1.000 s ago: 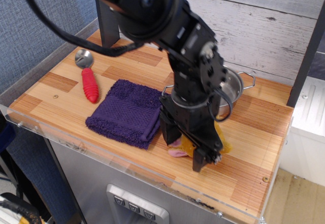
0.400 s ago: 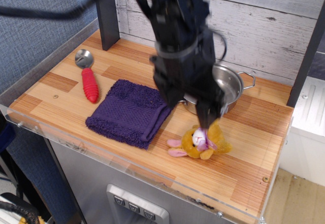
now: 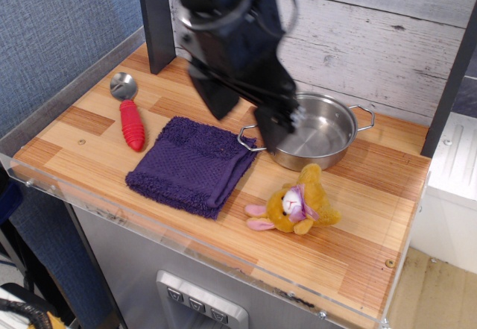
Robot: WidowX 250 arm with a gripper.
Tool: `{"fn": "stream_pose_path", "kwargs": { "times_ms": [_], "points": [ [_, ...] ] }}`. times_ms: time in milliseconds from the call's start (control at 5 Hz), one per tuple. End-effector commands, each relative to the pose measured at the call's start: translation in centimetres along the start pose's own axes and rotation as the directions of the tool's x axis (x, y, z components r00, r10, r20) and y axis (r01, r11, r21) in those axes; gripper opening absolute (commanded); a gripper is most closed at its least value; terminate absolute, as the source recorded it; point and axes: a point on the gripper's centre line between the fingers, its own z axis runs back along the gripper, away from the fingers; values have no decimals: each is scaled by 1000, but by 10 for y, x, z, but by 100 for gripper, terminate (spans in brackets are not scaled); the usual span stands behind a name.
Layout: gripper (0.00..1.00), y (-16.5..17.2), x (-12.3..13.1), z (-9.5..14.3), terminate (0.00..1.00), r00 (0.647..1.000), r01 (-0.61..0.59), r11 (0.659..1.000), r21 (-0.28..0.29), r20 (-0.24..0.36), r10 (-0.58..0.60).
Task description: Move the bunny in front of the pan
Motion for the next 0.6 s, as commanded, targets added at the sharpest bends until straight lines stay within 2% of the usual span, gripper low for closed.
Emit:
{"fn": "stream_pose_path", "kwargs": {
  "times_ms": [0, 200, 400],
  "points": [
    [100, 4, -1, 13, 0, 999, 5, 1000, 7, 44, -5],
    [100, 4, -1, 13, 0, 999, 5, 1000, 7, 44, -5],
    [100, 4, -1, 13, 100, 999, 5, 1000, 7, 44, -5]
  ]
}}
